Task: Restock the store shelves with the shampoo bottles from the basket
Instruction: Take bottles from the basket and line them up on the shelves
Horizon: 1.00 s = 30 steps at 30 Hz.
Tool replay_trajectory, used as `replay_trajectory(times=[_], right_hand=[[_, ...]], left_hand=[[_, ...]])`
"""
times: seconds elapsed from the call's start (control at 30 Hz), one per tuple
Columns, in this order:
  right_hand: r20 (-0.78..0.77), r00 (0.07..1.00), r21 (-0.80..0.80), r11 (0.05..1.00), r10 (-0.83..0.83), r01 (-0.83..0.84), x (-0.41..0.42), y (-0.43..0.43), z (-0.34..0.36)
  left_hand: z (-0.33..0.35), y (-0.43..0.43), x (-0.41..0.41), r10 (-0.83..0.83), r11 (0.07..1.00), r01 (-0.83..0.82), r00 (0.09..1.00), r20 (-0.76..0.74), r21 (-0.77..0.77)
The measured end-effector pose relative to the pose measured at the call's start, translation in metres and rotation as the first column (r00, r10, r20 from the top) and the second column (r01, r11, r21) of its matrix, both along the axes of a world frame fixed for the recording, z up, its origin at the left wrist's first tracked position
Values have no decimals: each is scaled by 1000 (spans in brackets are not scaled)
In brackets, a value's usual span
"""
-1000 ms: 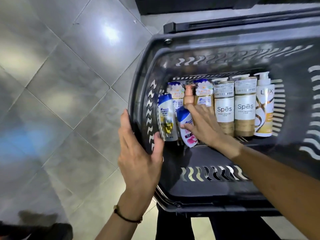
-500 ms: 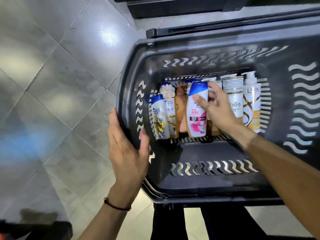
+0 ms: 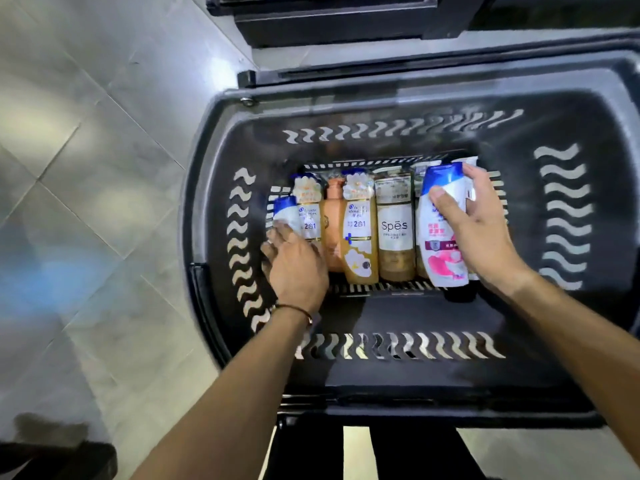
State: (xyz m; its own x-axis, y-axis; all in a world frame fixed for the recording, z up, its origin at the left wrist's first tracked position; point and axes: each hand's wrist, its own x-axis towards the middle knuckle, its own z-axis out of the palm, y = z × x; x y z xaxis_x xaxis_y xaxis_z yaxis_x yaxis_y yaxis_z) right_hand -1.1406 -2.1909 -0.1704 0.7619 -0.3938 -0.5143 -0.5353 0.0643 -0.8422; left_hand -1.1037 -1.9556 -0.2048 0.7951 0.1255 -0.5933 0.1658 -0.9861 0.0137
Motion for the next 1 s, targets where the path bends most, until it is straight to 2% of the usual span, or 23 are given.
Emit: replay_trajectory(times=[0.07, 0.13, 0.23, 0.33, 0.4, 0.5, 0.57, 0.6, 0.67, 0.77, 0.83, 0.9, 0.93, 1.0], right_hand=[[-24, 1000, 32, 999, -18, 19, -5, 1, -4], [-60, 998, 78, 997, -20, 25, -18, -13, -18], [-101, 992, 149, 985, -74, 88, -16, -5, -14], [-97, 993, 208, 974, -71, 90, -20, -6, -12], [-99, 991, 254, 961, -89, 112, -19, -8, -5], [-124, 986, 346, 927, -108, 145, -12, -8, 13], [-149, 983, 378, 913, -105, 155, -6, -9, 26], [-158, 983, 373, 916, -96, 150, -2, -10, 35], [-163, 982, 380, 913, -94, 151, 5, -11, 57], [-165, 983, 414, 899, -83, 145, 13, -14, 97], [-180, 980, 422, 894, -79, 150, 19, -15, 128], [-194, 978, 424, 892, -77, 155, 23, -16, 161], [-198, 977, 425, 890, -83, 162, 25, -17, 178], [-203, 975, 427, 887, -94, 175, 31, -20, 216]], left_hand=[[-24, 3, 0, -8, 991, 7, 1000, 6, 132], [-55, -12, -11, -28, 974, 4, 994, 105, 227], [-61, -6, -8, 2, 965, -57, 978, 208, 257], [-60, -10, -20, 31, 989, -59, 979, 201, 134], [-48, -16, -21, 20, 1000, -20, 965, 260, 0], [-24, -18, -3, 56, 985, 7, 933, 355, -174], [-7, -18, 8, 51, 966, 45, 932, 359, -255], [4, -19, 13, 94, 947, 13, 945, 312, -322], [29, -21, 17, 250, 873, -159, 958, 143, -460], [76, -26, 14, 430, 688, -368, 901, -57, -626], [113, -31, 10, 470, 552, -466, 859, -203, -692], [151, -35, 10, 490, 385, -608, 772, -404, -694], [170, -37, 10, 478, 328, -650, 740, -474, -685], [214, -42, 14, 430, 272, -669, 727, -535, -691]])
